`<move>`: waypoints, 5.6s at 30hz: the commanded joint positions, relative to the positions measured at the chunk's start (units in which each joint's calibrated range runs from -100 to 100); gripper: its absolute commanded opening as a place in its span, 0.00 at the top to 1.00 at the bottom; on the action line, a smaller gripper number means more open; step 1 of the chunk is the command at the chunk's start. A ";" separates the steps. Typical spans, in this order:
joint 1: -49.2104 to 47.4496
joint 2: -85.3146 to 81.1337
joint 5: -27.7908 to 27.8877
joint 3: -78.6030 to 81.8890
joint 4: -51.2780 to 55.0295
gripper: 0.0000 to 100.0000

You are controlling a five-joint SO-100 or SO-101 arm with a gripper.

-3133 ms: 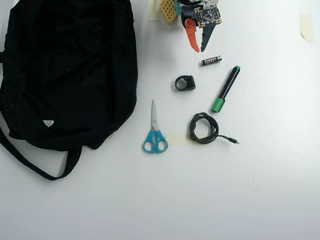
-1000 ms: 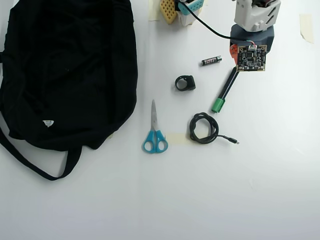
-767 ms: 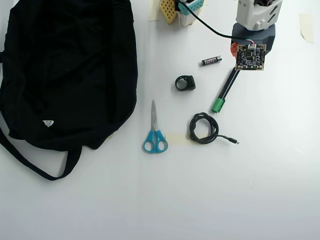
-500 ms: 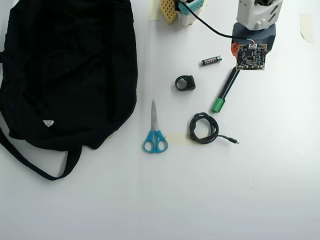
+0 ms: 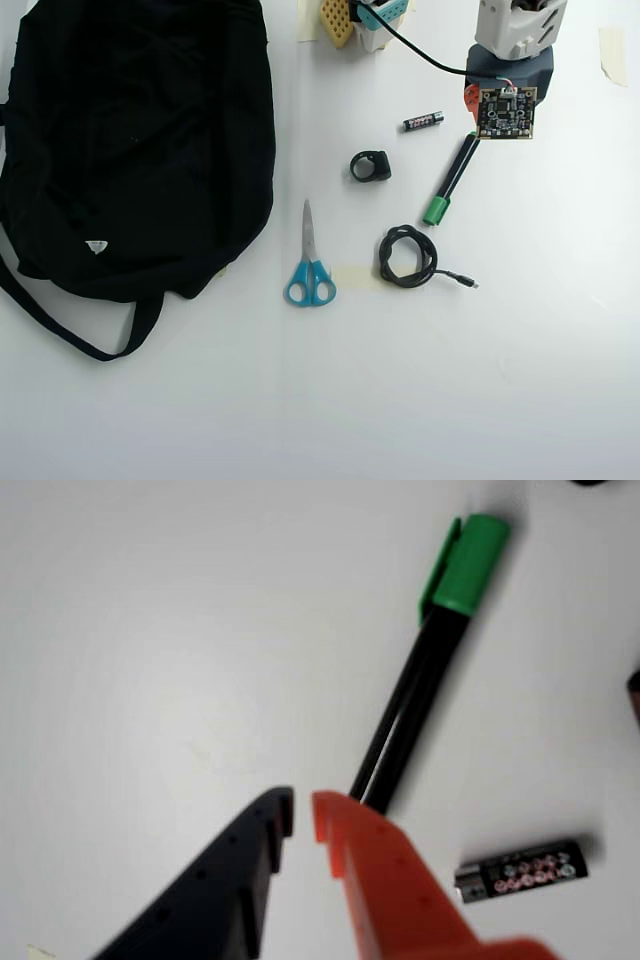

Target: Put the green marker into the black bag

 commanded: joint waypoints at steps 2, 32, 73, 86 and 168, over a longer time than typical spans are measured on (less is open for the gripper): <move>0.30 -0.12 -0.03 -1.85 0.34 0.98; -0.37 11.33 -7.47 -0.06 3.09 0.84; -2.39 24.86 -9.05 -9.31 2.32 0.70; -0.37 26.02 -8.42 -15.15 2.40 0.70; -3.59 18.89 -6.11 2.28 -13.53 0.70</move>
